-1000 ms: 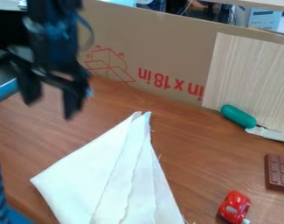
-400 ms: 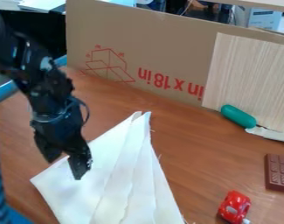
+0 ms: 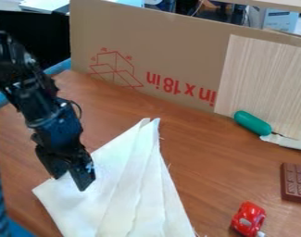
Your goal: Move the white cloth to the middle of the table
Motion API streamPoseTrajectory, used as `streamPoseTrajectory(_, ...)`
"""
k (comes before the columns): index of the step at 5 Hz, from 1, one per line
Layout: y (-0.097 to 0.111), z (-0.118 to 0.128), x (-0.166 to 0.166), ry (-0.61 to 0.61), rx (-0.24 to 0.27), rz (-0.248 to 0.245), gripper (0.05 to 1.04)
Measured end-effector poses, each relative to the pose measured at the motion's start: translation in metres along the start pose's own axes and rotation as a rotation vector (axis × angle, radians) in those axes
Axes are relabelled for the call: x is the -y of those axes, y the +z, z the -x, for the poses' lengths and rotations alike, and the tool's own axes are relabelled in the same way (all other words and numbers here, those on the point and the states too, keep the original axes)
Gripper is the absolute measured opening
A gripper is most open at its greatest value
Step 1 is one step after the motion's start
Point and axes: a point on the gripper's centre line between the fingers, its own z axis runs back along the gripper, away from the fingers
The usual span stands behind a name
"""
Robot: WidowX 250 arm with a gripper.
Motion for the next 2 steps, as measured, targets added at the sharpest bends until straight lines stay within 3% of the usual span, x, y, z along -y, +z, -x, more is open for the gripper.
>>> streamPoseTrajectory(1, -0.001, 0.001, 0.006, 0.006, -0.013, 0.021, 1.0)
streamPoseTrajectory(2, -0.01, 0.0, 0.022, -0.016, -0.027, -0.008, 1.0)
